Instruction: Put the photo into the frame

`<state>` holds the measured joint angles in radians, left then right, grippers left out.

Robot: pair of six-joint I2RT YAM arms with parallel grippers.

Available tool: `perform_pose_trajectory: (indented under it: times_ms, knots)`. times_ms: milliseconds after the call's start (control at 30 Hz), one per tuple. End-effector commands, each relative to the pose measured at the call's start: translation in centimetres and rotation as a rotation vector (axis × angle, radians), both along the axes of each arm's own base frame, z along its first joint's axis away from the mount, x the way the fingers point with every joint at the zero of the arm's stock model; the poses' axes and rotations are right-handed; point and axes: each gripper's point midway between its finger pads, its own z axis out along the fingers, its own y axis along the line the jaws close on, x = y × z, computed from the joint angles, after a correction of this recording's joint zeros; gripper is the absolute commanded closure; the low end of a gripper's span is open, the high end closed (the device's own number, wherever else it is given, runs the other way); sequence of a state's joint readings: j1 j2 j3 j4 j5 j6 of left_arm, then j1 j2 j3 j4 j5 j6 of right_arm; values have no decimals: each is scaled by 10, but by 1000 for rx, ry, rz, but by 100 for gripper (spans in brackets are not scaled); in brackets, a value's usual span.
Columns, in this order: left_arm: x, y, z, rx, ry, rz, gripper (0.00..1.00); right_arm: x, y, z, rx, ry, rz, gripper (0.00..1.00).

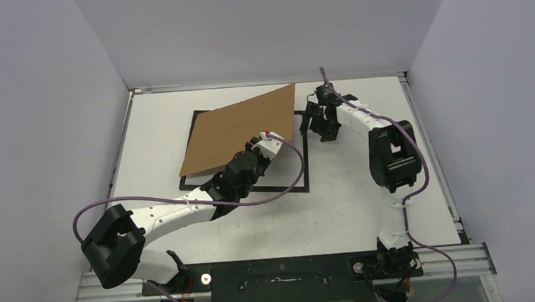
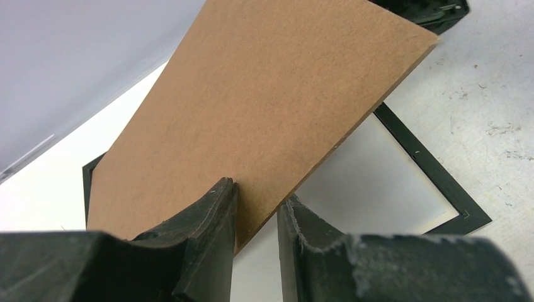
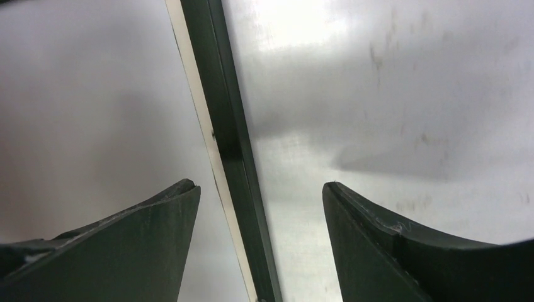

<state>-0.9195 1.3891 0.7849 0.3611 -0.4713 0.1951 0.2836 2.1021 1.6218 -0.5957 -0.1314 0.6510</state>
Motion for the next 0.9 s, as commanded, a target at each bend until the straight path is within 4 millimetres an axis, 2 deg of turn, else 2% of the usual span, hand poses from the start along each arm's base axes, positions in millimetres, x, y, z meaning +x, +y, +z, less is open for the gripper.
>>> perform_pose_trajectory:
  times_ms: [0, 167, 300, 467, 667, 867]
  knots:
    - [-1, 5, 7, -102, 25, 47, 84, -42, 3, 30, 21, 22, 33, 28]
    - [-1, 5, 6, -104, 29, 46, 84, -86, 8, 22, 22, 95, 100, 28]
    - [-2, 5, 4, -104, 33, 46, 84, -104, 20, 16, 14, 124, 161, 29]
    - [-3, 6, 3, -103, 41, 43, 84, -109, 25, 6, -50, 145, 168, 31]
    - [-5, 6, 1, -100, 45, 38, 84, -116, 26, -6, -95, 168, 169, 50]
    - [-6, 7, -1, -102, 49, 36, 84, -123, 25, -12, -108, 187, 174, 59]
